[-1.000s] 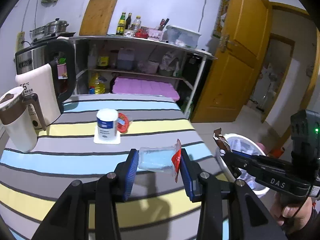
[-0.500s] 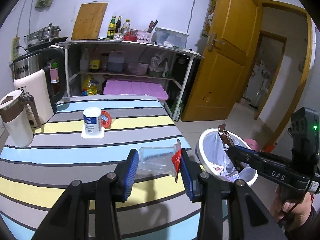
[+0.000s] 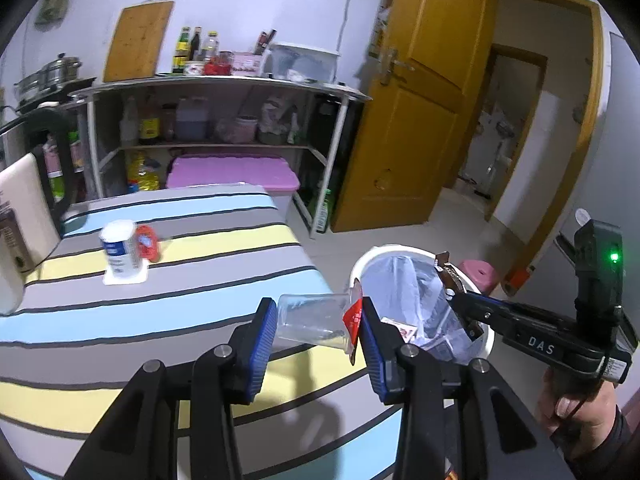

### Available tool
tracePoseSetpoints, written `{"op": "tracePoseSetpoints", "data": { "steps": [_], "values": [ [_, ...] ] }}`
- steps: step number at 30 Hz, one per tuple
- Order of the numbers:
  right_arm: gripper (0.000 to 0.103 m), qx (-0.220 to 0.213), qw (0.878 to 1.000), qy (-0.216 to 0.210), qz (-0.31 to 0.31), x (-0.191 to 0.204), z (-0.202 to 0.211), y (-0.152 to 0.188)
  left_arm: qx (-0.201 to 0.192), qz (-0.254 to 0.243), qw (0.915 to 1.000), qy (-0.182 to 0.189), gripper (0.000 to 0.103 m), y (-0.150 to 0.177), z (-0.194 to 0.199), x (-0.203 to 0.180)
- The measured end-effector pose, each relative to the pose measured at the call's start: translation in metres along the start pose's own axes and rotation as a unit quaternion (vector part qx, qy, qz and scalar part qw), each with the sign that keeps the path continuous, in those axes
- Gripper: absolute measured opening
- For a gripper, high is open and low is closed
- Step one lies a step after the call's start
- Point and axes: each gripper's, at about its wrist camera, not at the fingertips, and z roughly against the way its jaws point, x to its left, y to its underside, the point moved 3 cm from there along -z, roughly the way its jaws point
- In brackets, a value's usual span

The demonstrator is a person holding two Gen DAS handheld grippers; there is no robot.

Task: Collect trash
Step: 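Carry the chocolate wrapper and plastic packet over the white bin and open both tools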

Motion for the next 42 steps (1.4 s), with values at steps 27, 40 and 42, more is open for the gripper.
{"op": "tracePoseSetpoints", "data": {
  "steps": [27,40,42],
  "values": [
    [0.014,0.054,0.993,0.061,-0.086,-0.097,-0.03,0.02,0.087,-0.065,0.991,0.078,0.042,0.0,-0.123,-0.081],
    [0.043,0.069,0.99,0.059,-0.104,-0.113,-0.038,0.028,0.111,-0.062,0.9877,0.091,0.047,0.003,-0.148,-0.086],
    [0.043,0.067,0.991,0.059,-0.104,-0.114,-0.036,0.027,0.116,-0.059,0.986,0.105,0.048,0.002,-0.144,-0.088]
  ]
}}
